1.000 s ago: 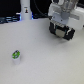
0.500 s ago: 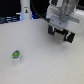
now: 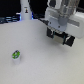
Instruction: Open the kcup holder, insert the kcup into the holder, and close the kcup holder
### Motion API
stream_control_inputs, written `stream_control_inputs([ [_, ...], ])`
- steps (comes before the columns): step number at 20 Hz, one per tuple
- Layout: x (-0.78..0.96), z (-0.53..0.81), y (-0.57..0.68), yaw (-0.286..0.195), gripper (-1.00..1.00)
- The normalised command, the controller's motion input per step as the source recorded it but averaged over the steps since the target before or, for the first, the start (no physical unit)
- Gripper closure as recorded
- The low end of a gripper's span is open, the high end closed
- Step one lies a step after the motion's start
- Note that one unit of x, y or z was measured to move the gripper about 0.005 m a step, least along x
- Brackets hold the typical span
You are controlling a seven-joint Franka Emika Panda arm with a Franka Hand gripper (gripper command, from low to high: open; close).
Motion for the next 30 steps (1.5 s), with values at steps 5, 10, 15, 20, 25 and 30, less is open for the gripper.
stream_control_inputs([
  [5,0.81,0.17,-0.41,-0.061,1.0],
  [10,0.21,0.02,-0.11,-0.018,-1.0],
  [15,0.12,0.38,-0.26,-0.115,-1.0],
  [20,0.03,0.42,-0.47,-0.211,-1.0],
  [25,-0.01,0.31,-0.49,-0.262,-1.0],
  [30,0.01,0.18,-0.45,-0.29,-1.0],
])
